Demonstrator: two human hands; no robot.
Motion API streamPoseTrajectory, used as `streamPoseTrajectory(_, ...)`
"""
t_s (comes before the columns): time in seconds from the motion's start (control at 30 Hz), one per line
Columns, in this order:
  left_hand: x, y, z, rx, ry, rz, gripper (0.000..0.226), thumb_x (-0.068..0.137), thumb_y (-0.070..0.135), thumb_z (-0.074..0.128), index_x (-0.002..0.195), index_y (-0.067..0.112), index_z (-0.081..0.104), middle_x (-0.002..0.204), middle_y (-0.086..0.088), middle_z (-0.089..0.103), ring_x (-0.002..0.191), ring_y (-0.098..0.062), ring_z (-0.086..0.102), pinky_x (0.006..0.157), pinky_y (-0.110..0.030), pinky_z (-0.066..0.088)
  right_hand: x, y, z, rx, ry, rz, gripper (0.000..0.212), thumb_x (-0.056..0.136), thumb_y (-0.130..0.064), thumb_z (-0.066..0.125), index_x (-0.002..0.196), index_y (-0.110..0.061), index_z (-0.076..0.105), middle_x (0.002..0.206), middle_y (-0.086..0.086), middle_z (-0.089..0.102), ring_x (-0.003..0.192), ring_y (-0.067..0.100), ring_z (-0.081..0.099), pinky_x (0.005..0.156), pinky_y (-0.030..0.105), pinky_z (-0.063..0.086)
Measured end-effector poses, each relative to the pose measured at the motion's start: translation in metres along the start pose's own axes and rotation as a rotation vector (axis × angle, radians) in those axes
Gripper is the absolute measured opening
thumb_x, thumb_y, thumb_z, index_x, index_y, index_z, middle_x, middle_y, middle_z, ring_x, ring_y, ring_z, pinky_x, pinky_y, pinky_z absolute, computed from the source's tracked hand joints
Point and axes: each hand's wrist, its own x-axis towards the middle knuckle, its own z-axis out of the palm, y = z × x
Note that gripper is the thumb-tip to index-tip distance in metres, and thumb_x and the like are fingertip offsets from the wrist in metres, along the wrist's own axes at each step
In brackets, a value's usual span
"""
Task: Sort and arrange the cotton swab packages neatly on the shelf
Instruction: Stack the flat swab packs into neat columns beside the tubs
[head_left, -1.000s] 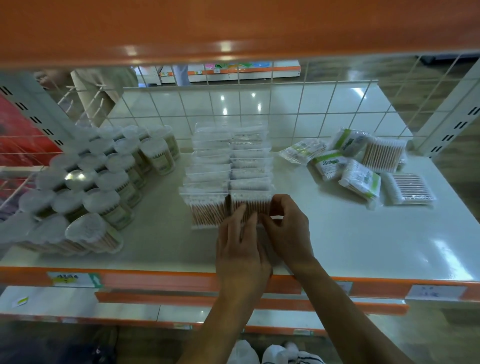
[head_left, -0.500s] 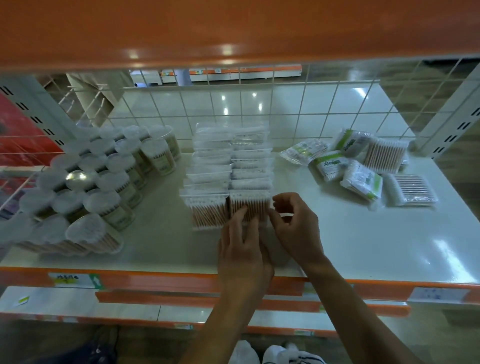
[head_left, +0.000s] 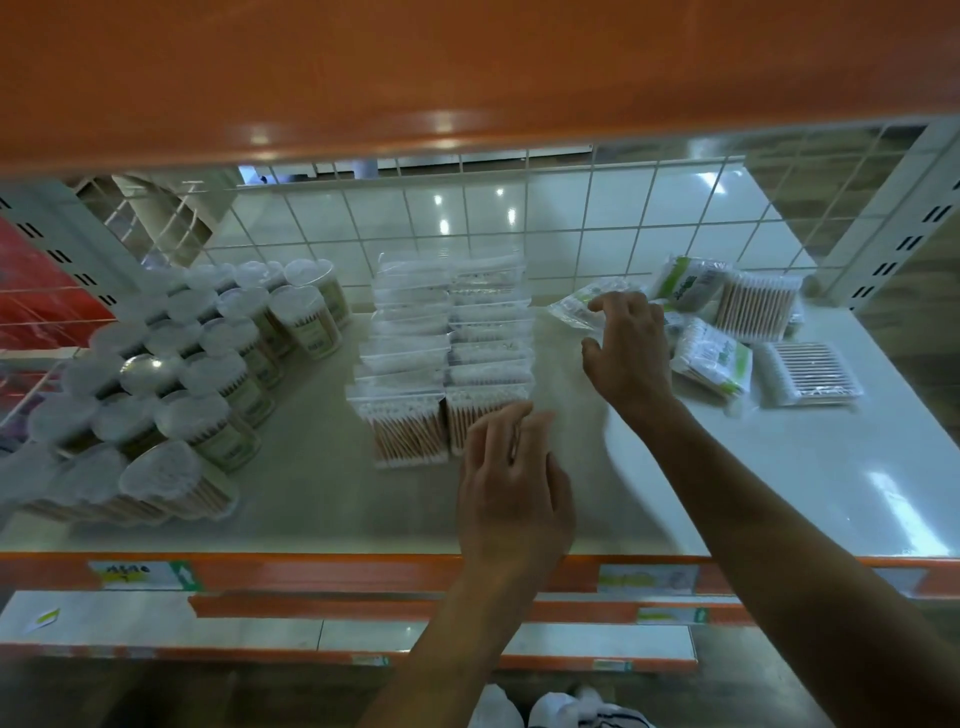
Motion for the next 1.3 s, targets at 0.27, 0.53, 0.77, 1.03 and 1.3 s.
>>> streamPoseTrajectory(0.27, 0.01, 0.012, 0.005, -0.039, -0.014, 0.047, 0.033, 0.08, 0.014, 0.048, 0.107, 0.008, 0.065, 0.109, -0.006, 0.061, 0.103, -0.021, 0.049, 0.09, -0.026, 0.037, 0.019, 0.016, 0.016, -0.232, -0.042, -0.127, 0.036, 0.078, 0.003, 0.053, 0.113, -0.003, 0.058, 0.117, 0.015, 0.056, 0.114, 0.036, 0.044, 0.086, 0.043, 0.041)
streamPoseTrajectory(0.53, 0.01, 0.022, 0.006, -0.098, -0.115, 0.059, 0.032, 0.081, 0.018, 0.047, 0.108, 0.012, 0.063, 0.104, -0.002, 0.062, 0.095, -0.02, 0.054, 0.078, -0.029, 0.047, 0.03, 0.024, 0.016, -0.214, -0.036, -0.123, 0.036, 0.083, 0.001, 0.05, 0.115, -0.011, 0.06, 0.12, 0.009, 0.059, 0.12, 0.03, 0.043, 0.092, 0.042, 0.034)
streamPoseTrajectory(0.77, 0.005, 0.03, 0.008, -0.155, -0.186, 0.03, 0.034, 0.083, 0.021, 0.049, 0.114, 0.013, 0.06, 0.105, -0.002, 0.062, 0.092, -0.019, 0.059, 0.072, -0.029, 0.052, 0.008, 0.021, 0.012, -0.047, 0.138, -0.159, 0.031, 0.083, -0.006, 0.05, 0.109, -0.01, 0.065, 0.109, 0.008, 0.066, 0.108, 0.032, 0.054, 0.086, 0.043, 0.039)
streamPoseTrajectory(1.03, 0.013, 0.039, 0.003, -0.22, -0.162, -0.066, 0.055, 0.087, 0.026, 0.04, 0.141, 0.013, 0.04, 0.139, -0.004, 0.048, 0.126, -0.015, 0.043, 0.103, -0.02, 0.033, -0.032, 0.003, -0.018, 0.161, 0.264, -0.068, 0.031, 0.084, -0.014, 0.054, 0.114, -0.011, 0.06, 0.108, 0.008, 0.066, 0.1, 0.028, 0.057, 0.085, 0.042, 0.045)
streamPoseTrajectory(1.3, 0.02, 0.041, -0.005, -0.353, -0.25, -0.126, 0.068, 0.085, -0.004, 0.048, 0.146, 0.019, 0.031, 0.148, 0.004, 0.038, 0.136, -0.009, 0.033, 0.104, -0.004, 0.019, -0.073, -0.022, -0.049, 0.428, 0.262, -0.023, 0.029, 0.087, -0.031, 0.054, 0.107, -0.012, 0.063, 0.096, -0.009, 0.061, 0.083, 0.001, 0.054, 0.07, 0.007, 0.04)
